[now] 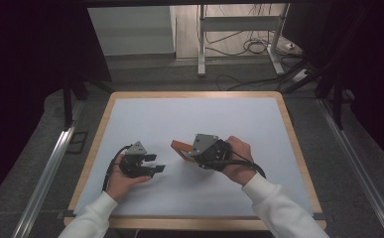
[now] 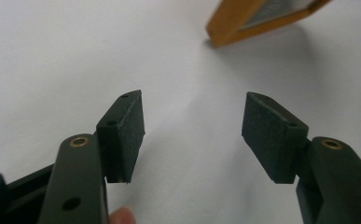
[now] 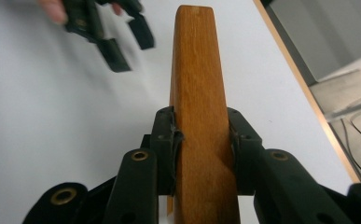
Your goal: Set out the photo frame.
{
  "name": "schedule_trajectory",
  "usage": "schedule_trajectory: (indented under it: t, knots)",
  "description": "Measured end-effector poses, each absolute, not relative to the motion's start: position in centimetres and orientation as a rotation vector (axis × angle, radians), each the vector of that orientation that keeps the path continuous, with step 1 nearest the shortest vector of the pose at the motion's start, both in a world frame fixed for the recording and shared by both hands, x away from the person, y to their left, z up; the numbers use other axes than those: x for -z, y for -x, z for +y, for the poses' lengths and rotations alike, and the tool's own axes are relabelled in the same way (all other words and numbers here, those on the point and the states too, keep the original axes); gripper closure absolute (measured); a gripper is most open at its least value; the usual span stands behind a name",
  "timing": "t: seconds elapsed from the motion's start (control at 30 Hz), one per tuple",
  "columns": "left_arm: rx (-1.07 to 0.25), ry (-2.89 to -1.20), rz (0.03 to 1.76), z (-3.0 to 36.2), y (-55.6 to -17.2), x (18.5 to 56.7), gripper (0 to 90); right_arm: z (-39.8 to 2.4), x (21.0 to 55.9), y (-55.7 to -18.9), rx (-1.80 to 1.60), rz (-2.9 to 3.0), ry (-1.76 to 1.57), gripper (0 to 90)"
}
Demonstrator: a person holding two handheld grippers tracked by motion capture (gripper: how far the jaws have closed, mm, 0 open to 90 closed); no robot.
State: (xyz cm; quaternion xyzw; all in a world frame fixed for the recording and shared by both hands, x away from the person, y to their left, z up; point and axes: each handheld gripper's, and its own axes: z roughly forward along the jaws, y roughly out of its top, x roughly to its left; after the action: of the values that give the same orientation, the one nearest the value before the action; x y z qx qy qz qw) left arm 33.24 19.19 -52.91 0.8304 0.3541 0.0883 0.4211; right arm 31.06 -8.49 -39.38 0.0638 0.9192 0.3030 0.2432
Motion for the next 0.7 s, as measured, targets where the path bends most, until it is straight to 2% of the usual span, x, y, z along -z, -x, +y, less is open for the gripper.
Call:
schedule_trajectory:
  t: [0.23, 0.47, 0.7]
  knots:
    - [-0.220, -2.088, 0.882, 19.2, -33.2, 52.9, 38.6, -8.9, 39.5, -30.5, -0.858, 2.539, -0.139, 68.4]
    - [-0.214, -2.080, 0.895, 19.1, -33.2, 52.9, 38.2, -9.9, 39.5, -32.2, -0.879, 2.517, -0.210, 67.3]
    - [-0.216, -2.089, 0.891, 19.1, -33.2, 53.0, 37.7, -11.0, 40.1, -34.3, -0.910, 2.474, -0.306, 58.9]
